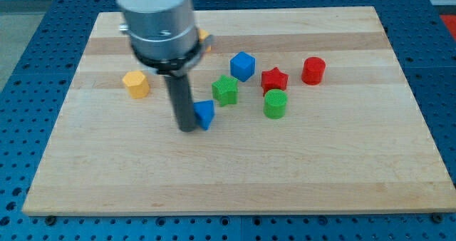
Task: Bring the yellow blocks at the left side of the other blocks
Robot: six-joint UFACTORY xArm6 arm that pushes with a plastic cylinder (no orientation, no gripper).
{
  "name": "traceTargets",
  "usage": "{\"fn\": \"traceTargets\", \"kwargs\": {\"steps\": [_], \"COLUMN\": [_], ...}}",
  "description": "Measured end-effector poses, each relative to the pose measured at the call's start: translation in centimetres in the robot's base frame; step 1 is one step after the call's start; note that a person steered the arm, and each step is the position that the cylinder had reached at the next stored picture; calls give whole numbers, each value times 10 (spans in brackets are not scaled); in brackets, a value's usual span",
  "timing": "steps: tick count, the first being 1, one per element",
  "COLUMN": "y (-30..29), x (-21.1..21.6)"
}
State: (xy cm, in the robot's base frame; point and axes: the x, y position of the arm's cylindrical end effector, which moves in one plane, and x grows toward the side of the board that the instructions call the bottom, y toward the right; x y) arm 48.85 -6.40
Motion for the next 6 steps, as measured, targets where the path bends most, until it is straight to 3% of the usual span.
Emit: {"fn": "traceTargets", "kwargs": {"steps": [1, 4, 5, 6], "y": [19, -190, -165, -132], "x": [-4, -46, -104, -92]}}
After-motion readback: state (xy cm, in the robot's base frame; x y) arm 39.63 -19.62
